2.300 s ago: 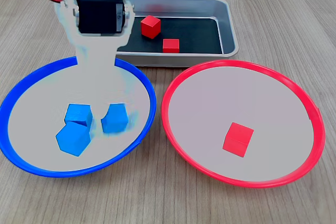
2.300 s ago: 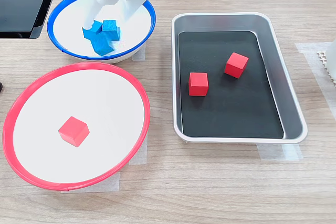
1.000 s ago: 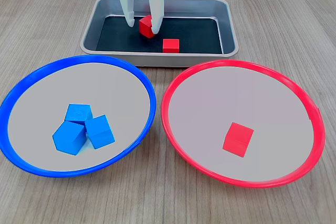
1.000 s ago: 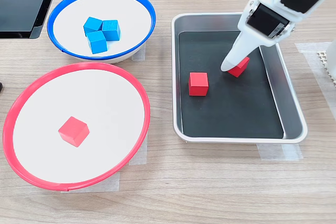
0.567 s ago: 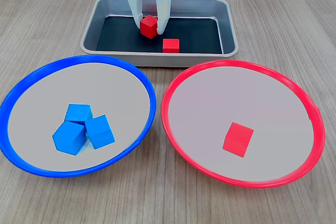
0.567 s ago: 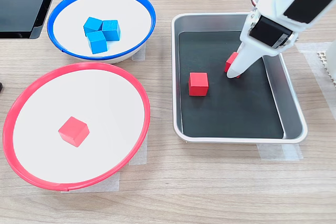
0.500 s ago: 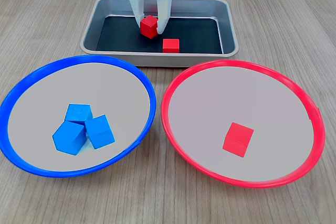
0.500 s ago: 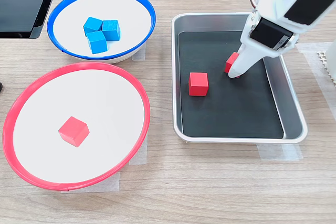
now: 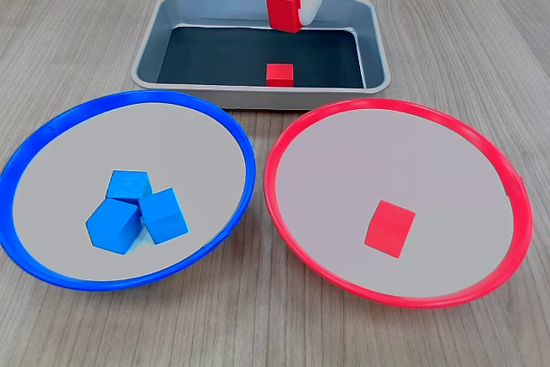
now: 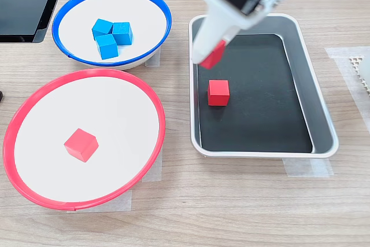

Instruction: Resolve any anomalies and move all blocks to matching dishes

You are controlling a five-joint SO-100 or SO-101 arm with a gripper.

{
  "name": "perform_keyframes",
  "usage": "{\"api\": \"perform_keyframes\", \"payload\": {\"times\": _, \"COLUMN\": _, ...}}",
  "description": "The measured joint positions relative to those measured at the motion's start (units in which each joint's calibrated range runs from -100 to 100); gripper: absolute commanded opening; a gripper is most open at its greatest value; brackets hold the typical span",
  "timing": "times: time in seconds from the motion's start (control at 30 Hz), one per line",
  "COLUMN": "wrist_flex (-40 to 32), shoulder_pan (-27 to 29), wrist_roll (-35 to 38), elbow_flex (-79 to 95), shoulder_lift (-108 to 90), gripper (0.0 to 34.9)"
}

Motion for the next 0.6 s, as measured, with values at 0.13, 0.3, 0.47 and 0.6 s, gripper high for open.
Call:
{"api": "perform_keyframes", "payload": {"times": 0.13, "wrist_flex": 2.5, "shoulder_pan": -4.0, "wrist_roll": -4.5, "elbow_flex": -24.8, "shoulder_lift": 18.9, "gripper": 0.3}}
{"api": "perform_keyframes", "payload": {"times": 0.3, "wrist_flex": -3.0, "shoulder_pan": -5.8, "wrist_roll": -5.6, "elbow_flex": -39.9, "shoulder_lift": 38.9, "gripper": 8.7}}
{"api": "perform_keyframes", "payload": {"times": 0.47, "wrist_flex": -6.9, "shoulder_pan": -7.1, "wrist_roll": -4.2, "elbow_flex": -40.2, "shoulder_lift": 42.7, "gripper": 21.0}}
{"api": "perform_keyframes", "payload": {"times": 0.6, "wrist_flex": -7.3, "shoulder_pan": -7.0, "wrist_roll": -3.9, "elbow_flex": -38.5, "shoulder_lift": 42.6, "gripper": 17.4}}
